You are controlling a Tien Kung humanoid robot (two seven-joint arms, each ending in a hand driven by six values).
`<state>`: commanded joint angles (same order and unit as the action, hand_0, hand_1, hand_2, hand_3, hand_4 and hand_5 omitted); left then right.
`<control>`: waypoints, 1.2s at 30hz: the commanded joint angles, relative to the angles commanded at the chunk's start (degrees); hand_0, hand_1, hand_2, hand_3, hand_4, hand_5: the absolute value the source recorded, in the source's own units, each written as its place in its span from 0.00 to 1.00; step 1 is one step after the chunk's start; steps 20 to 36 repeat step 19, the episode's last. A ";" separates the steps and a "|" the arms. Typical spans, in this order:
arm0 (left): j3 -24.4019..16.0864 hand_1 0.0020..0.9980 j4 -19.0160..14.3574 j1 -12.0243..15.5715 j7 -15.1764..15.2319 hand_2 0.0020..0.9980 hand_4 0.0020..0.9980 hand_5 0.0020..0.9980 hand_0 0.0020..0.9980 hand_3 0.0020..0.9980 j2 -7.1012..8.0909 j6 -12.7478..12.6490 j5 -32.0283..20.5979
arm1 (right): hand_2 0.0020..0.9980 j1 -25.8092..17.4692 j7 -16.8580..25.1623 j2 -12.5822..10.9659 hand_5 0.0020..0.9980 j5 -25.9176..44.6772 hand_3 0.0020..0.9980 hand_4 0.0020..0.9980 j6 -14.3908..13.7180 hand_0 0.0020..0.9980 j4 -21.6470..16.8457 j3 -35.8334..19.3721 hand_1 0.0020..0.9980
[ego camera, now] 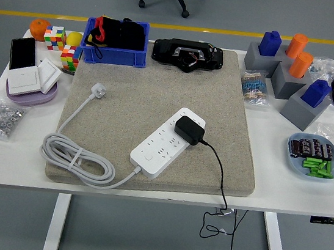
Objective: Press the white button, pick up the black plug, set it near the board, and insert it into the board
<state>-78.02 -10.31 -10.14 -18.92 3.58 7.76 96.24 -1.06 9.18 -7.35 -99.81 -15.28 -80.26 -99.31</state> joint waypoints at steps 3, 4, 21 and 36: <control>-0.18 0.67 0.00 0.11 -0.04 0.65 0.55 0.18 0.70 0.65 0.02 -0.01 0.09 | 0.82 -0.07 -0.04 0.12 0.42 -0.02 0.83 0.95 0.06 0.86 0.06 0.17 0.86; -0.18 0.67 0.00 0.14 -0.08 0.65 0.55 0.18 0.70 0.65 0.00 0.01 0.12 | 0.82 -0.10 -0.05 0.14 0.42 -0.01 0.83 0.95 0.07 0.86 0.09 0.20 0.86; -0.34 0.67 0.00 0.19 -0.22 0.65 0.55 0.18 0.70 0.65 -0.07 -0.05 0.10 | 0.82 0.12 -0.36 0.31 0.41 -0.29 0.82 0.95 0.30 0.86 0.42 0.42 0.86; -0.34 0.67 0.00 0.19 -0.22 0.65 0.55 0.18 0.70 0.65 -0.07 -0.05 0.10 | 0.82 0.12 -0.36 0.31 0.41 -0.29 0.82 0.95 0.30 0.86 0.42 0.42 0.86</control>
